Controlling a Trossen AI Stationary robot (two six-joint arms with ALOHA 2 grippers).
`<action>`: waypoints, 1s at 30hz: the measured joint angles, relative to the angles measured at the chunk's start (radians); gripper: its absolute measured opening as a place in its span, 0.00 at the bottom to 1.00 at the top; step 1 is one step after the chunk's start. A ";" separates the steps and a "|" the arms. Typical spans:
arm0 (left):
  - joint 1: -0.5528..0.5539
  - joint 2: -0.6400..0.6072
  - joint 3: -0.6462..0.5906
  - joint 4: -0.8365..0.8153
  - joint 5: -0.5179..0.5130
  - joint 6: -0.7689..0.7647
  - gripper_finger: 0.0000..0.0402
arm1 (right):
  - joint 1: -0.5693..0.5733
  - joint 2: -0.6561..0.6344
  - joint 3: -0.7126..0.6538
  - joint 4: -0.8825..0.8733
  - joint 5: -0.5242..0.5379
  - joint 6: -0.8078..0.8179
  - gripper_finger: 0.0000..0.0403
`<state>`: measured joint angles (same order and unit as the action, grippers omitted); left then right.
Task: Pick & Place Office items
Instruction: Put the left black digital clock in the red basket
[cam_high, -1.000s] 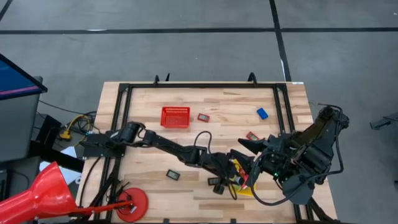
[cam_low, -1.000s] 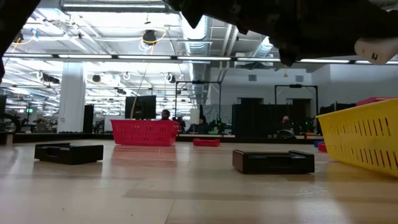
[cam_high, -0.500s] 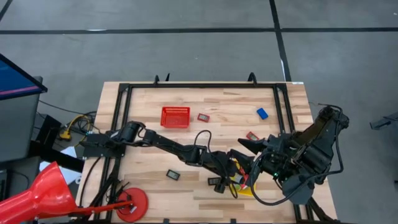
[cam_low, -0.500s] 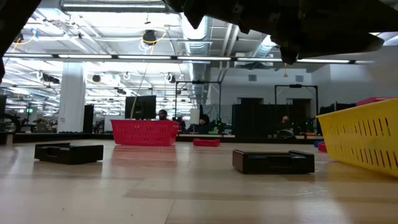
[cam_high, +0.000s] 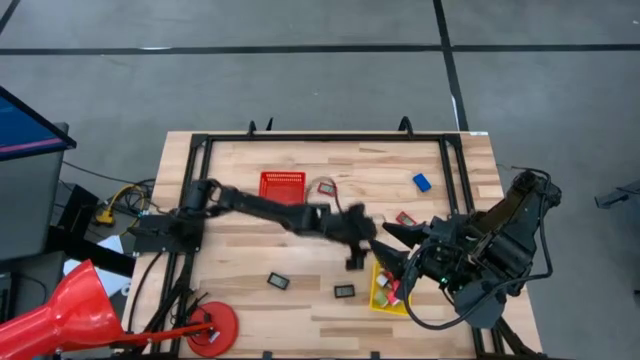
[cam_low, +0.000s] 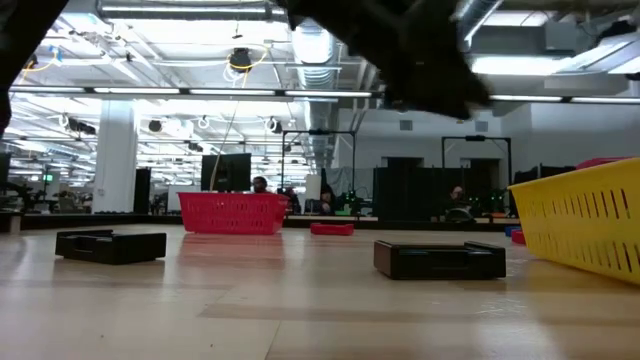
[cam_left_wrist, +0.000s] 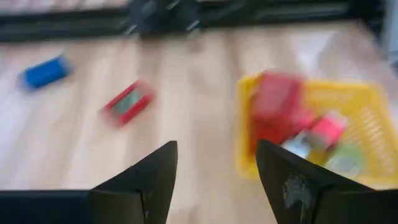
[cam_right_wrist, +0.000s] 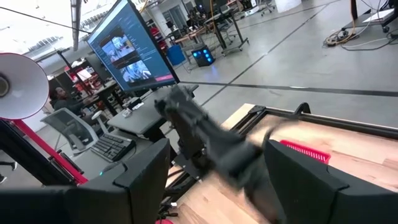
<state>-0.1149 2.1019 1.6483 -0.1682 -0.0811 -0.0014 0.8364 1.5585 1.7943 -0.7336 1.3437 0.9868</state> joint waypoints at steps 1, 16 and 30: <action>0.018 -0.027 -0.015 -0.045 0.000 -0.001 0.52 | 0.000 0.000 0.000 0.001 0.000 0.000 0.63; 0.192 -0.538 -0.620 -0.074 0.147 -0.148 0.52 | -0.007 0.000 0.000 0.009 0.018 -0.072 0.63; -0.389 -0.886 -0.910 -0.069 -0.111 -0.349 0.54 | -0.053 -0.022 0.000 -0.076 -0.061 -0.097 0.63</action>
<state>-0.5042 1.2159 0.7382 -0.2373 -0.1924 -0.3507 0.7830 1.5366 1.7940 -0.8096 1.2828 0.8894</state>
